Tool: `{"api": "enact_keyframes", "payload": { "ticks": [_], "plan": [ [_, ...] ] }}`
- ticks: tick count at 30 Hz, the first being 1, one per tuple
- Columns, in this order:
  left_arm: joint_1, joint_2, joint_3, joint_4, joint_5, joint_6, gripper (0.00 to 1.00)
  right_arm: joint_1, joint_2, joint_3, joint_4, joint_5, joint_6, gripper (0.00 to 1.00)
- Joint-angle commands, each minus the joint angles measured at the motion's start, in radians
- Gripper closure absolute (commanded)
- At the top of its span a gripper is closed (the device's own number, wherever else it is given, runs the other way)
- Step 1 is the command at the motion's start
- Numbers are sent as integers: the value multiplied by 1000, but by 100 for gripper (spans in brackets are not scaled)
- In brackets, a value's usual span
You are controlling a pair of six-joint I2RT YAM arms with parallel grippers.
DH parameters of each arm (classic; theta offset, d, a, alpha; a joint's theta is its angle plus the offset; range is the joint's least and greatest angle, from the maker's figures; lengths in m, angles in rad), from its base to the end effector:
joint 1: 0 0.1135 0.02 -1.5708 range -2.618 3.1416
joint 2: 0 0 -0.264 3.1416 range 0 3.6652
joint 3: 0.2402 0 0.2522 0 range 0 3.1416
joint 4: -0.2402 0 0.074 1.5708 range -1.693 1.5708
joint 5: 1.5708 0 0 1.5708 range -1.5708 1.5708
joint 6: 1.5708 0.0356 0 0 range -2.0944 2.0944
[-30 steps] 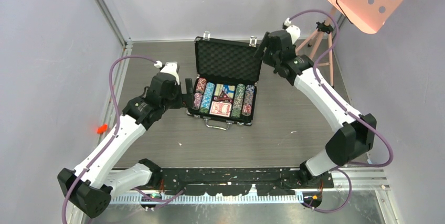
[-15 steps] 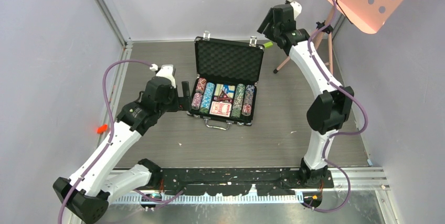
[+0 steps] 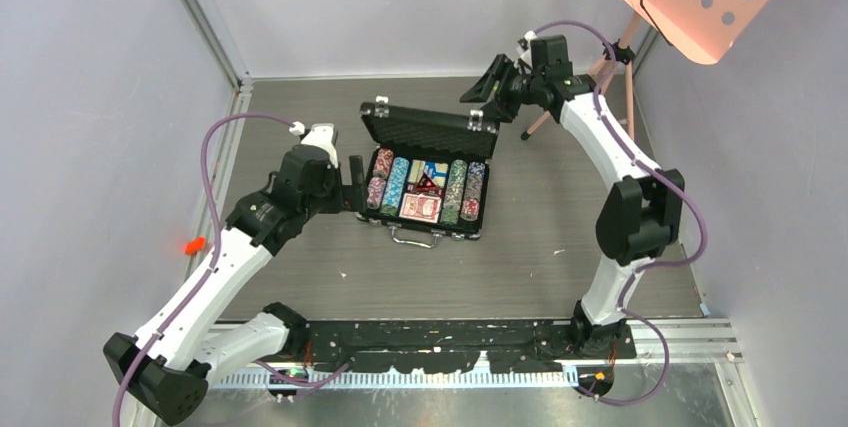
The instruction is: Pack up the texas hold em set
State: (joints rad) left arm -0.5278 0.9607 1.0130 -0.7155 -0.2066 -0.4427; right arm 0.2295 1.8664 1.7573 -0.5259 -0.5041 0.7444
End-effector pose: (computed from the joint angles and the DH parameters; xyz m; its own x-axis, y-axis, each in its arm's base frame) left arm 0.1730 -0.0924 0.3356 -0.6319 -0.1169 -0.7662 0.0914 0.9704 -0.2235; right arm 0.4164 0.1149 0.3366 -0.8164 0.4185 -0.3980 -0.0336 0.6535 0.7562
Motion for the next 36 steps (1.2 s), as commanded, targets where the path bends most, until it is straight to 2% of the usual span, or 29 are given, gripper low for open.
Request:
{"api": "enact_keyframes", "payload": {
  "ticks": [1, 5, 8, 10, 11, 12, 13, 17, 23, 26, 30, 36],
  "plan": [
    [5, 9, 29, 23, 21, -5, 4, 11, -213, -149, 82, -154, 39, 40],
    [5, 18, 45, 19, 56, 3, 4, 11, -328, -274, 61, -122, 9, 39],
    [5, 19, 38, 31, 149, 46, 4, 20, -402, -356, 29, -57, -37, 41],
    [5, 20, 16, 53, 191, 53, 4, 63, -428, -378, -18, 40, -115, 45],
    [5, 21, 1, 67, 200, 52, 4, 89, -434, -378, -65, 137, -181, 46],
    [5, 24, -13, 79, 202, 49, 4, 149, -434, -377, -86, 193, -210, 46],
    [5, 27, -28, 87, 202, 49, 4, 178, -426, -379, -117, 290, -253, 46],
    [5, 58, -71, 111, 199, 46, 3, 288, -375, -426, -104, 414, -257, 48],
    [5, 79, -140, 146, 132, -15, 0, 373, -263, -490, -23, 463, -222, 53],
    [6, 92, -164, 178, 146, -16, 1, 404, -201, -497, -4, 475, -216, 56],
    [5, 118, -169, 187, 157, -11, 8, 429, -152, -523, 1, 495, -208, 61],
    [6, 135, -142, 196, 144, 31, 11, 455, -124, -597, -1, 591, -206, 62]
  ]
}}
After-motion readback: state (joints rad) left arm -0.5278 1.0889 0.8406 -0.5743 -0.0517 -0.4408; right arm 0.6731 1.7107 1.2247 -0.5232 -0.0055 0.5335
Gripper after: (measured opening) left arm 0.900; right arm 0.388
